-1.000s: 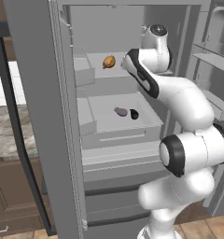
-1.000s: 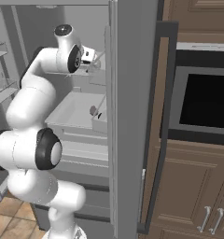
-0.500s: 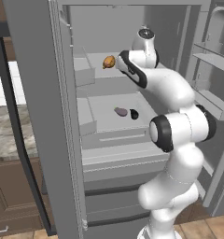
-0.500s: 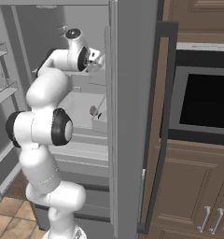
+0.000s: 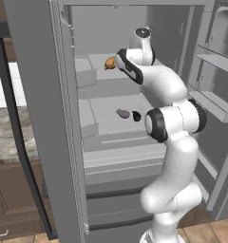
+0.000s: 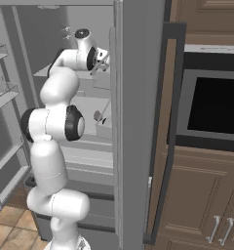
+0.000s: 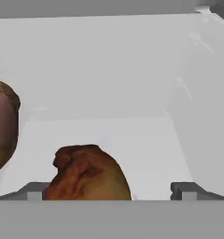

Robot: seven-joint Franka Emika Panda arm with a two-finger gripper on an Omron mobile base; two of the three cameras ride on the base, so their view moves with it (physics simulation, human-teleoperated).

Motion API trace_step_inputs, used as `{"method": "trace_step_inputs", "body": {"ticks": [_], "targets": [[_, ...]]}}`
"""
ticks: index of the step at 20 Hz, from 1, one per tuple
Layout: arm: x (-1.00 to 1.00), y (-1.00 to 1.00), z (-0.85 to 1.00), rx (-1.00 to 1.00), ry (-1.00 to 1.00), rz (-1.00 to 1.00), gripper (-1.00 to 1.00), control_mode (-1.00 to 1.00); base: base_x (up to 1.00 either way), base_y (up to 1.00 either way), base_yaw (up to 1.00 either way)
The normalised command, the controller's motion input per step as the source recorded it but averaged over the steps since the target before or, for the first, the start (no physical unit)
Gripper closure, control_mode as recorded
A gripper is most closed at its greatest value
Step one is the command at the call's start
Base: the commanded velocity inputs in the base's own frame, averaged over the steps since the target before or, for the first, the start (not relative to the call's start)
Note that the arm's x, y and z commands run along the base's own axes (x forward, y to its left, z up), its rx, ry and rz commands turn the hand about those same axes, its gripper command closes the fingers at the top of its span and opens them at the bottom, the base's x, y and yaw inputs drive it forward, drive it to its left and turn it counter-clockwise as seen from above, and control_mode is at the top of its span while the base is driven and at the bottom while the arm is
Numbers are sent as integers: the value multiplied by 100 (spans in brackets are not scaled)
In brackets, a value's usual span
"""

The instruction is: Place one eggplant and one chicken drumstick in each tupperware on the nearby counter, to pack two identical lunches.

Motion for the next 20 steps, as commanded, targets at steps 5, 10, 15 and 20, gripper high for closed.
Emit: {"method": "trace_step_inputs", "body": {"ticks": [5,10,15,20], "targets": [[-24,10,-70,-4,0,-5,-100,-100,0,0,0],[-21,6,-66,-2,0,-5,100,-100,0,0,0],[0,2,-12,0,0,0,100,-100,0,0,0],[-16,-1,-1,0,0,0,100,-100,0,0,0]]}}
